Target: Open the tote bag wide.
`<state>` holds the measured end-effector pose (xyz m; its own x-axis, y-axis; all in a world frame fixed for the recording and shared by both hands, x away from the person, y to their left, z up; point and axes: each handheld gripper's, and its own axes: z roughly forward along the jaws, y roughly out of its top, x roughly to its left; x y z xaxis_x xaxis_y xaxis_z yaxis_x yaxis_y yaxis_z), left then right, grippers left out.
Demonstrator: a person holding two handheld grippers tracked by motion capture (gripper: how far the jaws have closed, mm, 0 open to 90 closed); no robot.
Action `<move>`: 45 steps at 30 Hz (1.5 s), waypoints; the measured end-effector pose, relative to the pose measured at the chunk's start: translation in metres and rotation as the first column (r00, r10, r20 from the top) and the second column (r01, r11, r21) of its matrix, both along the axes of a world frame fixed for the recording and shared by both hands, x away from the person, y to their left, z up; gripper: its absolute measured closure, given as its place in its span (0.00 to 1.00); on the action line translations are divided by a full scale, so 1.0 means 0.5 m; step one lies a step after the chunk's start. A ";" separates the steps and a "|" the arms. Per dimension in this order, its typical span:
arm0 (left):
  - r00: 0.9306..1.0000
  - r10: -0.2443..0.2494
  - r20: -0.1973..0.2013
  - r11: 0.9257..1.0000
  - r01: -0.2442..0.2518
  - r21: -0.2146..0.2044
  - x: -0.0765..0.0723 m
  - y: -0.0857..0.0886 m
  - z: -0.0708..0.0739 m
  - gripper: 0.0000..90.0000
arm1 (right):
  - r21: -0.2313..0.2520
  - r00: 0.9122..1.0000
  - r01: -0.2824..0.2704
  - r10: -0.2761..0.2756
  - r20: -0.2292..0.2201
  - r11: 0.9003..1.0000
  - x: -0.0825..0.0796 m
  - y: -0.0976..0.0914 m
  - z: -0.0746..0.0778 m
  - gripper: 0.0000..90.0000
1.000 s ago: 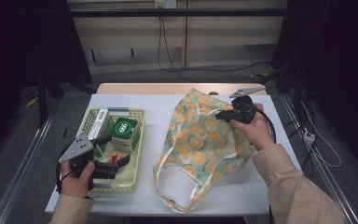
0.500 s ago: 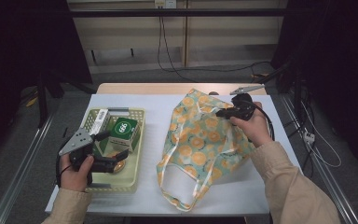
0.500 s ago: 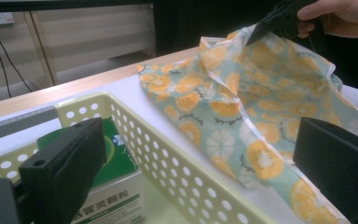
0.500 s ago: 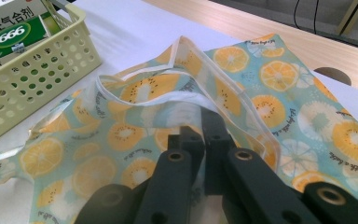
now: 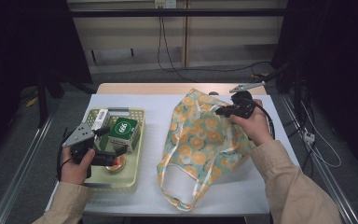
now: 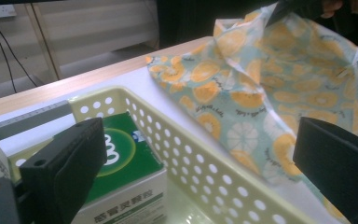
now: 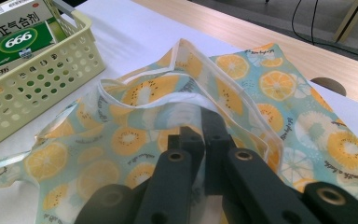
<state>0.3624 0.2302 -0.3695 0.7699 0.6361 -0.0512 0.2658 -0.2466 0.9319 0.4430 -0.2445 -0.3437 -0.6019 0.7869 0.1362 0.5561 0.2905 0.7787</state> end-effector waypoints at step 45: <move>0.978 -0.137 -0.158 0.958 0.171 0.229 0.028 0.017 -0.089 0.07 | -0.008 1.000 -0.018 0.018 -0.006 1.000 -0.009 0.010 -0.017 1.00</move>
